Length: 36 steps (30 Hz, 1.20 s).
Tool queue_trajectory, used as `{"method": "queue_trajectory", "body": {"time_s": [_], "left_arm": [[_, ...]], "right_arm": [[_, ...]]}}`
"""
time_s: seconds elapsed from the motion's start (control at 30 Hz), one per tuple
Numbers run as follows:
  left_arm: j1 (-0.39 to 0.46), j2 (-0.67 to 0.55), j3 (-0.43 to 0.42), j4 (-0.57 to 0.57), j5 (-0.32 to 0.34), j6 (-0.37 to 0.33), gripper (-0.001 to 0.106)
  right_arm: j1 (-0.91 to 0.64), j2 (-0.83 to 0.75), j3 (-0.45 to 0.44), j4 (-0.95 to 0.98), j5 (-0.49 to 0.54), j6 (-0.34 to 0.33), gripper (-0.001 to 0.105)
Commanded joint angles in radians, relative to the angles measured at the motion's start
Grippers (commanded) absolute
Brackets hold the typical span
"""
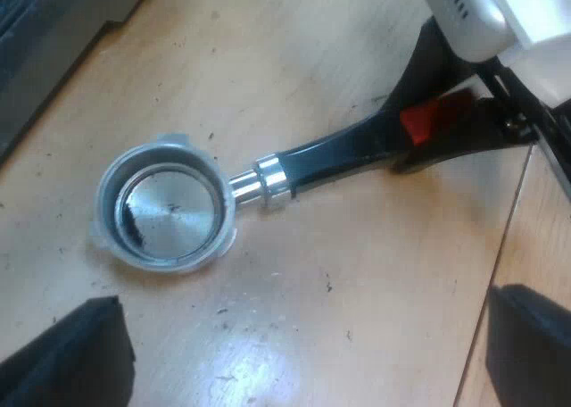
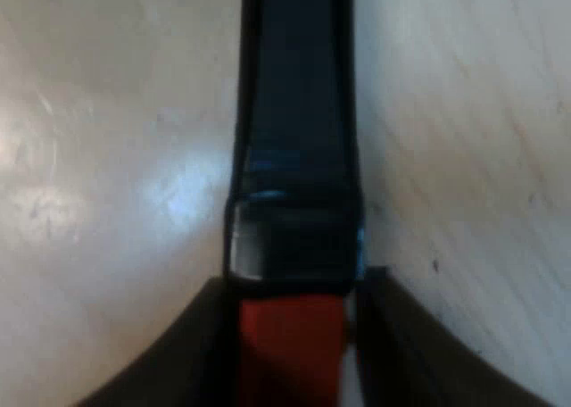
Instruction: Grind coffee beans and then tamp
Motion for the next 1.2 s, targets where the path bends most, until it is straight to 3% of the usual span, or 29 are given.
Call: {"method": "queue_trajectory", "body": {"time_s": [0.03,0.23,0.37,0.53,0.6,0.7,0.93,1.13,1.2], "left_arm": [[-0.005,0.003,-0.002,0.001,-0.004,0.007,0.083],[-0.005,0.003,-0.002,0.001,-0.006,0.007,0.083],[-0.005,-0.019,-0.008,0.037,-0.11,0.007,0.083],[-0.005,-0.056,-0.018,0.074,-0.124,0.003,0.083],[-0.005,-0.098,-0.03,0.109,-0.206,-0.002,0.083],[-0.005,-0.117,-0.058,0.139,-0.251,-0.026,0.083],[-0.005,-0.123,-0.154,0.187,-0.293,-0.154,0.083],[0.003,-0.123,-0.213,0.229,-0.377,-0.187,0.083],[0.042,-0.123,-0.235,0.276,-0.407,-0.206,0.083]], "right_arm": [[-0.004,0.005,0.001,0.06,-0.005,0.003,0.067],[-0.004,-0.003,-0.012,0.174,-0.002,0.04,0.071],[-0.004,-0.034,-0.048,0.291,-0.002,0.054,0.071],[-0.004,-0.138,-0.112,0.375,0.009,0.048,0.071],[-0.002,-0.177,-0.133,0.378,0.009,0.047,0.071],[0.013,-0.251,-0.168,0.366,0.013,0.045,0.071],[0.11,-0.37,-0.18,0.148,0.013,-0.118,0.071],[0.148,-0.372,-0.169,-0.049,0.013,-0.184,0.071],[0.147,-0.37,-0.158,-0.127,0.013,-0.186,0.071]]}}
